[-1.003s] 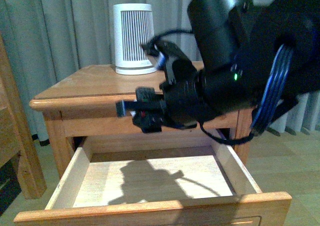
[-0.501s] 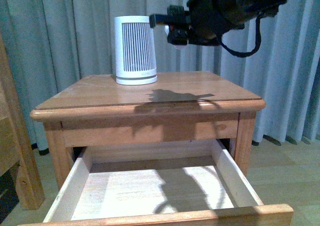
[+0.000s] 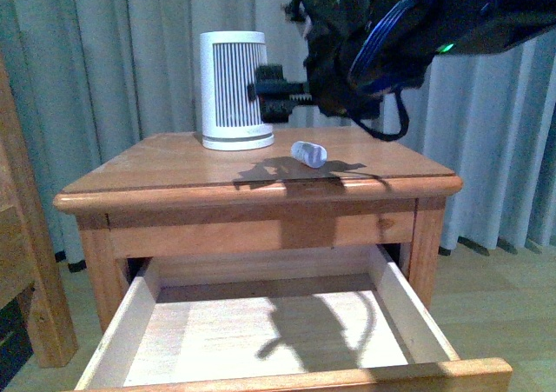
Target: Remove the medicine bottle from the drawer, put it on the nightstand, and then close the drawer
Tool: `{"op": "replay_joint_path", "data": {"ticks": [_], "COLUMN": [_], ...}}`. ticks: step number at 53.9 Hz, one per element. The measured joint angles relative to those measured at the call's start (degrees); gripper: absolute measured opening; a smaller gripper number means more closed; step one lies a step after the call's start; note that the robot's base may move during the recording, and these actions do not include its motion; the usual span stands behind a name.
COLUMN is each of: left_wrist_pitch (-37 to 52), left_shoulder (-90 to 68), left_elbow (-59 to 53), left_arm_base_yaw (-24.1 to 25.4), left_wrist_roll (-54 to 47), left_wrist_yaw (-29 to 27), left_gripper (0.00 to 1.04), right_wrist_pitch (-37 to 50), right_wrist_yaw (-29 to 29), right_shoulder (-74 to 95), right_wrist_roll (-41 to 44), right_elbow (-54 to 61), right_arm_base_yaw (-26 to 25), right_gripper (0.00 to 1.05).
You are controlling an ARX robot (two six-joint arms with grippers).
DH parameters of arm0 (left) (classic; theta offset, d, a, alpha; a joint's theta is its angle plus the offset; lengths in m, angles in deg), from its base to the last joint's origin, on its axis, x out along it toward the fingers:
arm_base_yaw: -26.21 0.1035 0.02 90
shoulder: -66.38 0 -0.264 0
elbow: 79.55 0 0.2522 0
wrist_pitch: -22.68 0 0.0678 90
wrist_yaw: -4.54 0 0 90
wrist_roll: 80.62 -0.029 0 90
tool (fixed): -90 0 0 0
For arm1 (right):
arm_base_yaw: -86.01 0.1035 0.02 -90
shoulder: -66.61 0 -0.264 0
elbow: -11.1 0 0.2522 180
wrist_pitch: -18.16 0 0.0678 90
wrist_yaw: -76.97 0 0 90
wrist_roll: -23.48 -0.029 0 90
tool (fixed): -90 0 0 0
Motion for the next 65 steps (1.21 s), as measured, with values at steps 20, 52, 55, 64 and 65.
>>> {"op": "replay_joint_path", "data": {"ticks": [20, 52, 55, 64, 65], "left_wrist_pitch": [0.0, 0.0, 0.0, 0.0, 0.0], "left_shoulder": [0.0, 0.0, 0.0, 0.0, 0.0], "left_elbow": [0.0, 0.0, 0.0, 0.0, 0.0], "left_arm_base_yaw": [0.0, 0.0, 0.0, 0.0, 0.0], "left_wrist_roll": [0.0, 0.0, 0.0, 0.0, 0.0], "left_wrist_yaw": [0.0, 0.0, 0.0, 0.0, 0.0], "left_gripper": [0.98, 0.98, 0.98, 0.98, 0.98], "right_wrist_pitch": [0.2, 25.9, 26.4, 29.6, 29.6], "right_wrist_yaw": [-6.8, 0.6, 1.1, 1.9, 2.0], "right_shoulder": [-42.4, -8.9, -4.7, 4.4, 5.0], "right_wrist_roll": [-8.6, 0.4, 2.6, 9.7, 10.5], "right_elbow": [49.0, 64.7, 61.8, 51.6, 50.2], "right_arm_base_yaw": [1.9, -1.3, -1.5, -3.3, -3.6], "right_gripper": [0.46, 0.03, 0.03, 0.03, 0.03]}}
